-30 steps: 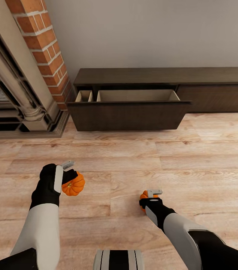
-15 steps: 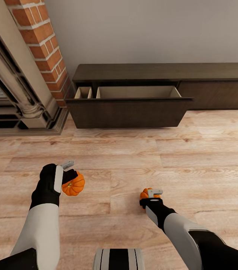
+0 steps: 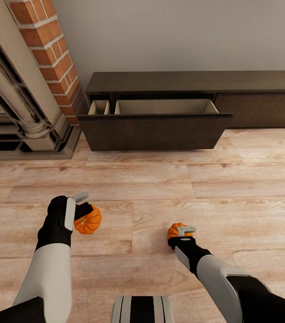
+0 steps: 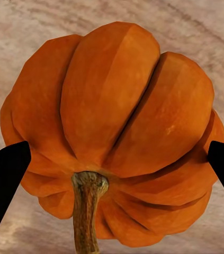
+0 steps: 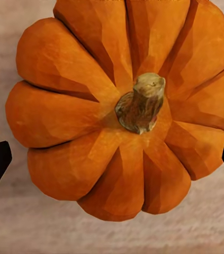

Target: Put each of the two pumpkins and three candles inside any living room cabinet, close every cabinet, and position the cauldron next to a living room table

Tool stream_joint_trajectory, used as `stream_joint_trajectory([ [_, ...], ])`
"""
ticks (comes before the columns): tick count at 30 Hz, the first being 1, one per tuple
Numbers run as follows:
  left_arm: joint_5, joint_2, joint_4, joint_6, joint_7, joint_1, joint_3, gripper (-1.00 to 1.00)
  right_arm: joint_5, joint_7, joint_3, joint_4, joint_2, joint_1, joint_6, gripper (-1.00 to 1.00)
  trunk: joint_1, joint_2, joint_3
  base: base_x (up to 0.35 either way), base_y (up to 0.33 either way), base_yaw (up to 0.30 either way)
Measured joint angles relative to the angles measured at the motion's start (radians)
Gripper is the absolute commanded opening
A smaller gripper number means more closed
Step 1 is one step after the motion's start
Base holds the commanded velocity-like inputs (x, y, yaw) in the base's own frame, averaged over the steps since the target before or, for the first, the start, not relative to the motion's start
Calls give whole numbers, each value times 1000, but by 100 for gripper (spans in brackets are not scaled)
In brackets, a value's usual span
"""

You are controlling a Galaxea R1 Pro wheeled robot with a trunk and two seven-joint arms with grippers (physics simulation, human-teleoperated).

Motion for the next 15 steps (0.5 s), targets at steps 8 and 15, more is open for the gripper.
stream_joint_trajectory([
  [8, 1, 0, 0, 0, 0, 0, 1, -100, 0, 0, 0, 0, 0, 0, 0, 100, 0, 0, 0, 0, 0, 0],
  [15, 10, 0, 0, 0, -1, 0, 1, -100, 0, 0, 0, 1, -1, 0, 0, 100, 0, 0, 0, 0, 0, 0],
])
